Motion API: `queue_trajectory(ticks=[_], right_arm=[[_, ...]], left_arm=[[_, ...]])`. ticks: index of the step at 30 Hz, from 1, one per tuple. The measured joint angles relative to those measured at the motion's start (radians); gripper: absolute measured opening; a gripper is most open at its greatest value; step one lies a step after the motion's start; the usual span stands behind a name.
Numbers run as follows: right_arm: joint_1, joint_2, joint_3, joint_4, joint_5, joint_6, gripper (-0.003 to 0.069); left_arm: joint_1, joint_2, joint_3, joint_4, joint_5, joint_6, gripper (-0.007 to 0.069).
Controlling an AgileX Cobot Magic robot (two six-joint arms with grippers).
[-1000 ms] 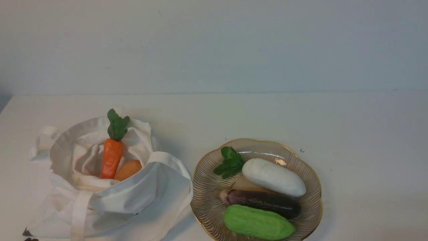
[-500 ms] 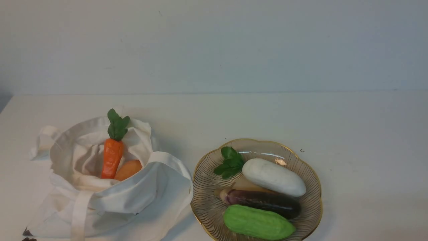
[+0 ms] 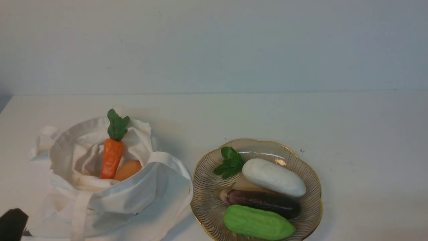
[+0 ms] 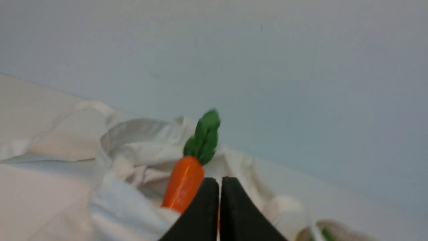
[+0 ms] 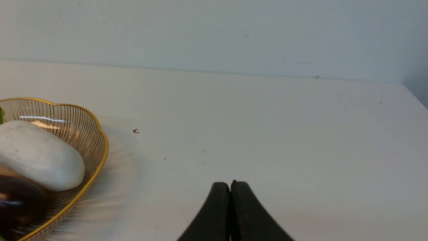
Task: Take vegetables from cloth bag on white table place on plate.
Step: 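Reach into the cloth bag toward a vegetable inside it with the left gripper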
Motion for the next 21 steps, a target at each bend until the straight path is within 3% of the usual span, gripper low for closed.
queue_trajectory(ticks=[5, 15, 18, 21], right_arm=[[0.000, 0.000, 0.000, 0.000, 0.000, 0.000, -0.0015], [0.000, 0.000, 0.000, 0.000, 0.000, 0.000, -0.0015], [0.000, 0.000, 0.000, 0.000, 0.000, 0.000, -0.0015], [0.000, 0.000, 0.000, 0.000, 0.000, 0.000, -0.0015]], left_arm=[[0.000, 0.000, 0.000, -0.167, -0.196, -0.041, -0.0005], [0.000, 0.000, -0.012, -0.209, -0.550, -0.046, -0.0005], [0.000, 0.010, -0.081, -0.202, -0.530, -0.020, -0.0005], [0.000, 0.078, -0.226, -0.166, -0.353, 0.084, -0.0005]])
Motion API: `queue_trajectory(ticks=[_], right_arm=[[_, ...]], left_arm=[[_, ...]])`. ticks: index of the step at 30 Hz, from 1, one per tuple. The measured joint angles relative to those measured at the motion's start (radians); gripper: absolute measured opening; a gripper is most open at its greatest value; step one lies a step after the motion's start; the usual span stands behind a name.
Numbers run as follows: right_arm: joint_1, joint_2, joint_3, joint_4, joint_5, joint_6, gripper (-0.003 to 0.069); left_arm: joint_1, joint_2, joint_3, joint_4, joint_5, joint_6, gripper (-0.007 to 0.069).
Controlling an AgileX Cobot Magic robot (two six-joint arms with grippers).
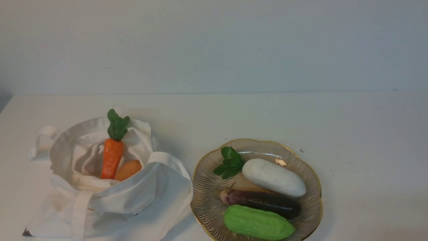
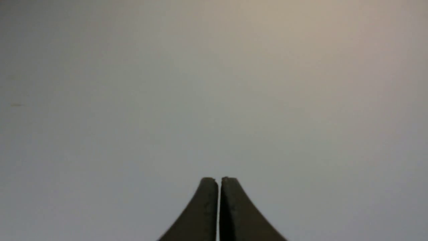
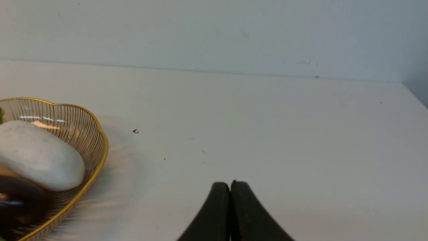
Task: Take vegetables from cloth bag on white table place on plate.
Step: 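Reach into the cloth bag toward a vegetable inside it with the left gripper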
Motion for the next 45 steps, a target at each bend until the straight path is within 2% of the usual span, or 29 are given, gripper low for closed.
queue_trajectory(ticks=[3, 5, 6, 8, 10, 15, 20, 26, 31, 38, 40, 41, 45], right_arm=[[0.000, 0.000, 0.000, 0.000, 0.000, 0.000, -0.0015], [0.000, 0.000, 0.000, 0.000, 0.000, 0.000, -0.0015], [0.000, 0.000, 0.000, 0.000, 0.000, 0.000, -0.0015], [0.000, 0.000, 0.000, 0.000, 0.000, 0.000, -0.0015], [0.000, 0.000, 0.000, 0.000, 0.000, 0.000, -0.0015], [0.000, 0.000, 0.000, 0.000, 0.000, 0.000, -0.0015], [0.000, 0.000, 0.000, 0.000, 0.000, 0.000, -0.0015], [0.000, 0.000, 0.000, 0.000, 0.000, 0.000, -0.0015], [0.000, 0.000, 0.000, 0.000, 0.000, 0.000, -0.0015], [0.000, 0.000, 0.000, 0.000, 0.000, 0.000, -0.0015], [0.000, 0.000, 0.000, 0.000, 0.000, 0.000, -0.0015], [0.000, 0.000, 0.000, 0.000, 0.000, 0.000, -0.0015], [0.000, 0.000, 0.000, 0.000, 0.000, 0.000, -0.0015]], left_arm=[[0.001, 0.144, -0.151, 0.029, 0.258, 0.114, -0.0005], [0.001, 0.297, -0.283, 0.049, 0.496, 0.191, -0.0005], [0.001, 0.400, -0.352, 0.061, 0.614, 0.216, -0.0005], [0.001, 0.505, -0.417, 0.080, 0.721, 0.240, -0.0005], [0.001, 0.732, -0.554, 0.148, 0.916, 0.277, -0.0005], [0.001, 1.082, -0.766, 0.288, 1.124, 0.291, -0.0005], [0.001, 1.318, -0.885, 0.349, 1.159, 0.296, -0.0005], [0.001, 1.458, -0.909, 0.358, 1.136, 0.299, -0.0005], [0.001, 1.541, -0.910, 0.369, 1.070, 0.301, 0.0037], [0.001, 1.618, -0.911, 0.394, 0.904, 0.315, 0.0353], [0.001, 1.634, -0.911, 0.397, 0.889, 0.315, 0.0400], [0.001, 1.658, -0.911, 0.397, 0.875, 0.315, 0.0479], [0.001, 1.698, -0.911, 0.399, 0.871, 0.315, 0.0552]])
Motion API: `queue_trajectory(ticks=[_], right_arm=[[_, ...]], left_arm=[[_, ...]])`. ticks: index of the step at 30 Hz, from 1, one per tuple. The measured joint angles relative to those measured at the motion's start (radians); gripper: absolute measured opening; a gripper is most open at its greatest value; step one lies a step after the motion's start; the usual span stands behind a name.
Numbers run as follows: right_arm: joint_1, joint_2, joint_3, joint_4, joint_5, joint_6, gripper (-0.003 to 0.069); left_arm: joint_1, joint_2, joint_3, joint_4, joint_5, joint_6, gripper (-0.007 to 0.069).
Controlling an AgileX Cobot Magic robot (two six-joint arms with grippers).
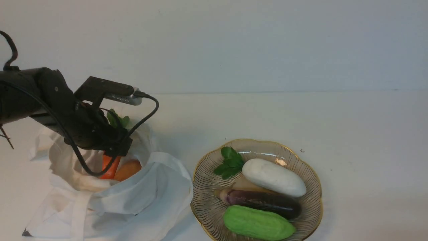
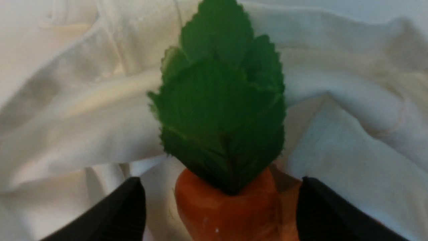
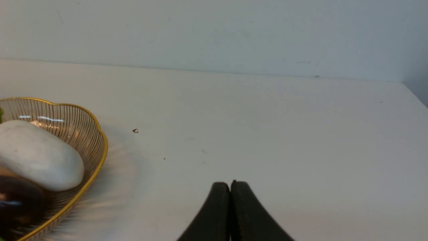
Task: Take vegetables from cloth bag on white table place on plate.
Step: 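Reach into the cloth bag toward a vegetable inside it with the left gripper, then take the carrot out of the bag and place it on the plate with the left gripper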
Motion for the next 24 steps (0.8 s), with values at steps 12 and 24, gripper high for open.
queue_trajectory(ticks=[12, 24], right_arm=[[0.000, 0.000, 0.000, 0.000, 0.000, 0.000, -0.0015], [0.000, 0.000, 0.000, 0.000, 0.000, 0.000, -0.0015]], left_arm=[[0.000, 0.024, -0.080, 0.146, -0.056, -0.002, 0.0346], [-0.004, -0.165, -0.259, -0.027, 0.142, -0.016, 0.0346]])
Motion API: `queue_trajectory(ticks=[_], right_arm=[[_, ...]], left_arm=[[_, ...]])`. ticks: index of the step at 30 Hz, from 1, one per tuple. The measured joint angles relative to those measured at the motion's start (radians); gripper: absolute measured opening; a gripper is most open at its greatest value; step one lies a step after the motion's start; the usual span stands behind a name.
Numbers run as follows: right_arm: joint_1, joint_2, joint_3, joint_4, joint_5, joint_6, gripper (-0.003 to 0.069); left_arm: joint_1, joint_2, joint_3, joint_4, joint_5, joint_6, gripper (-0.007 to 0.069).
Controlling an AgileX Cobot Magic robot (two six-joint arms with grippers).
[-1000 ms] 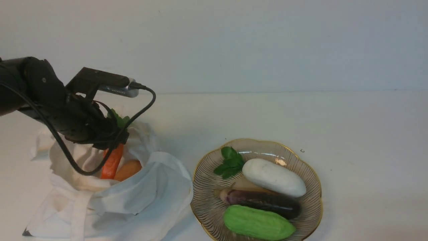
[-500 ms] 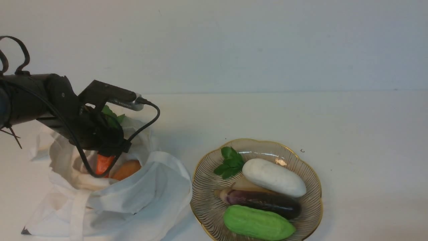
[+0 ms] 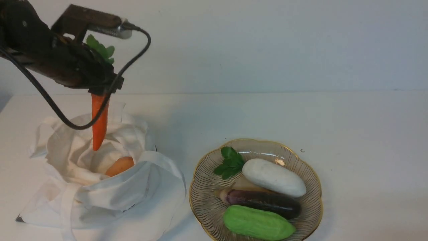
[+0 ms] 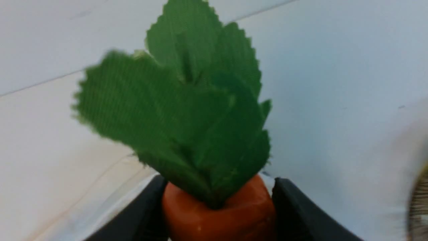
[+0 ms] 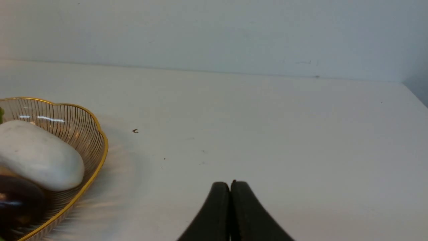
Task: Take vegetables from cloth bag on white table place on plate.
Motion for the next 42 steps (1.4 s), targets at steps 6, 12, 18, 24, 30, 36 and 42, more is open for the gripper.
queue_trajectory(ticks=[6, 12, 18, 24, 30, 36, 42], right_arm=[[0.000, 0.000, 0.000, 0.000, 0.000, 0.000, -0.0015], [0.000, 0.000, 0.000, 0.000, 0.000, 0.000, -0.0015], [0.000, 0.000, 0.000, 0.000, 0.000, 0.000, -0.0015], [0.000, 0.000, 0.000, 0.000, 0.000, 0.000, -0.0015], [0.000, 0.000, 0.000, 0.000, 0.000, 0.000, -0.0015], [0.000, 0.000, 0.000, 0.000, 0.000, 0.000, -0.0015], [0.000, 0.000, 0.000, 0.000, 0.000, 0.000, -0.0015]], left_arm=[[-0.113, -0.117, -0.006, -0.292, 0.066, 0.134, 0.0346], [-0.306, -0.067, -0.007, -0.433, 0.079, 0.272, 0.0346], [-0.377, 0.124, -0.007, -0.433, 0.070, 0.278, 0.0346], [-0.378, 0.274, -0.007, -0.433, 0.013, 0.271, 0.0346], [-0.378, 0.340, -0.007, -0.434, -0.005, 0.271, 0.0379], [-0.378, 0.342, -0.009, -0.435, -0.004, 0.271, 0.0593], [-0.367, 0.294, -0.009, -0.432, 0.040, 0.247, 0.0564]])
